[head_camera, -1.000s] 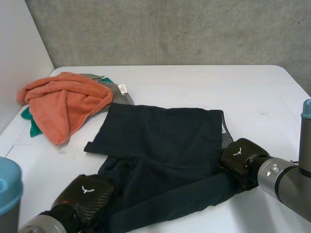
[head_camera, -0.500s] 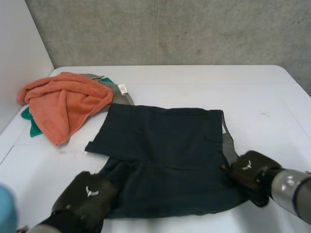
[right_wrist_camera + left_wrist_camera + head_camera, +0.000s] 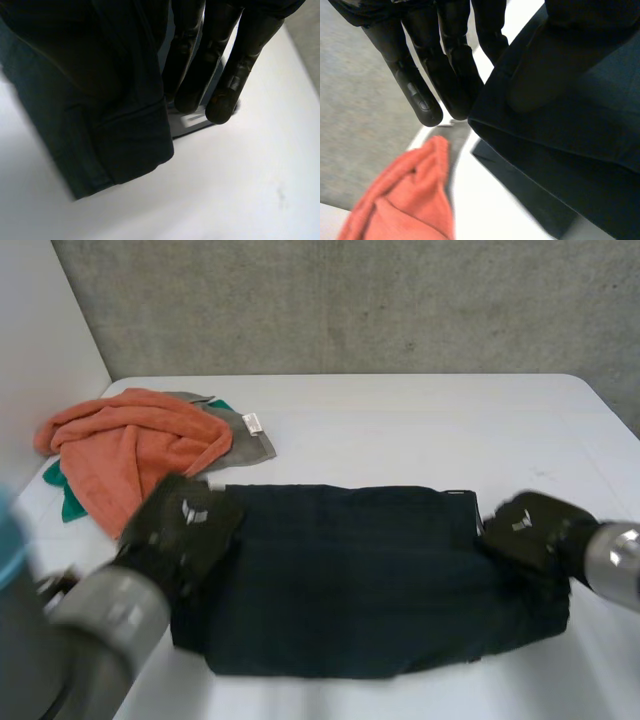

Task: Fold the laundry.

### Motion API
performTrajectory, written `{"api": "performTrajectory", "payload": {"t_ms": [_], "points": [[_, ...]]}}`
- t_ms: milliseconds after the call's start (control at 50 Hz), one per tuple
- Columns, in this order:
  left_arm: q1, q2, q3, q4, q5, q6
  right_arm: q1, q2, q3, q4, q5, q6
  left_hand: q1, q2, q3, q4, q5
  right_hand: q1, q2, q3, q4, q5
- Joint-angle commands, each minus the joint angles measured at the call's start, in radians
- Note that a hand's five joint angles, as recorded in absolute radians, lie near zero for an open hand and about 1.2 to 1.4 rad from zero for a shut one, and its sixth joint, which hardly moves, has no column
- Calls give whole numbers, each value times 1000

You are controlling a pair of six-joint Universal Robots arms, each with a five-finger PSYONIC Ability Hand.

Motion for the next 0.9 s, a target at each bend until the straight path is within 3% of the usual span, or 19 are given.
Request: {"api": "performTrajectory", "payload": {"t_ms": [20, 220, 320, 360, 380, 420, 440, 460, 480, 560, 660, 760, 900], "points": [[37, -296, 195, 269, -6, 88, 122, 222, -218, -207, 89, 121, 251, 201, 206, 198, 210, 406, 216, 212, 205, 225], [100, -626, 459, 400, -5, 188, 181, 507, -390, -505, 131, 121, 251, 201, 206, 198, 210, 406, 216, 212, 205, 225], [104, -697, 522, 475, -3, 229, 204, 596, -430, -623, 148, 121, 251, 201, 206, 198, 210, 406, 216, 212, 205, 225], [107, -704, 524, 502, -2, 234, 204, 618, -442, -672, 175, 122, 24, -26, -21, -29, -17, 406, 216, 212, 205, 225], [109, -704, 521, 525, 0, 235, 204, 620, -444, -686, 186, 126, -384, -435, -429, -437, -425, 406, 216, 212, 205, 225], [107, -700, 518, 541, -8, 234, 204, 616, -445, -712, 217, 135, -786, -836, -831, -839, -827, 25, -165, -169, -176, -156], [107, -697, 515, 542, -9, 234, 207, 613, -445, -732, 249, 139, -918, -969, -964, -971, -959, -460, -650, -654, -661, -641], [103, -694, 507, 544, -9, 231, 210, 612, -445, -737, 260, 144, -969, -1019, -1014, -1022, -1010, -665, -855, -859, -866, -847], [100, -691, 501, 544, -12, 228, 212, 606, -442, -738, 269, 152, -970, -1020, -1015, -1023, -1010, -816, -1006, -1009, -1016, -997], [98, -628, 438, 539, -9, 223, 212, 537, -412, -737, 290, 208, -970, -1020, -1015, -1023, -1010, -816, -1006, -1009, -1016, -997], [97, -419, 251, 492, -6, 188, 201, 406, -303, -692, 287, 313, -917, -967, -962, -970, -958, -816, -1006, -1009, -1016, -997], [95, -193, 37, 402, 5, 61, 189, 316, -192, -544, 283, 346, -764, -815, -810, -817, -805, -816, -1006, -1009, -1016, -997], [97, -19, -137, 256, 64, -178, 103, 273, -68, -447, 220, 368, -483, -533, -528, -536, -524, -816, -1006, -1009, -1016, -997]]}}
